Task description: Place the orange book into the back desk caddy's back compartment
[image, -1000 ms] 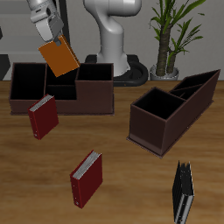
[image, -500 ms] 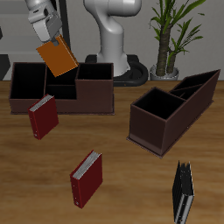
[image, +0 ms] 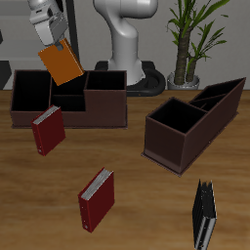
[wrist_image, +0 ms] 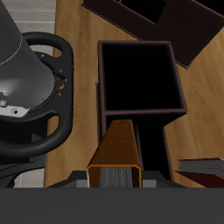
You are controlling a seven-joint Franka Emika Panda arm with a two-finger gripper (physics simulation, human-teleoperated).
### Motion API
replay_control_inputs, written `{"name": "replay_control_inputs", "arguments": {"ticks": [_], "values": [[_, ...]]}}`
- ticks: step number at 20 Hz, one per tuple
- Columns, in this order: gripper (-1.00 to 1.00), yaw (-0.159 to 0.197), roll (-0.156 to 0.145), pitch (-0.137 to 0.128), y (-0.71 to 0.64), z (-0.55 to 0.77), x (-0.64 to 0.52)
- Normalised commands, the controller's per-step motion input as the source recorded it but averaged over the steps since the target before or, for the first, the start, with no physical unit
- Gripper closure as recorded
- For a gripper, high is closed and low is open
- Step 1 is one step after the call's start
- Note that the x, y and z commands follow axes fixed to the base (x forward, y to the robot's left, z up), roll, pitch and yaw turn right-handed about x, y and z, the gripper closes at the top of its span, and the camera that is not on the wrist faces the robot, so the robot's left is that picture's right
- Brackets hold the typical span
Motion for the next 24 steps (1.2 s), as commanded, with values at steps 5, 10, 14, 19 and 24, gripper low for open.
{"name": "replay_control_inputs", "arguments": {"ticks": [5, 10, 14, 19, 24], "values": [[1.0, -0.032, -0.009, 0.023, -0.02, -0.04, -0.01], [1.0, 0.002, -0.014, 0.027, -0.01, -0.15, 0.06], [1.0, -0.022, 0.0, 0.011, 0.02, -0.01, -0.02], [1.0, -0.032, -0.011, 0.029, 0.02, -0.03, 0.08], [1.0, -0.037, -0.001, 0.02, 0.03, -0.05, 0.06]]}}
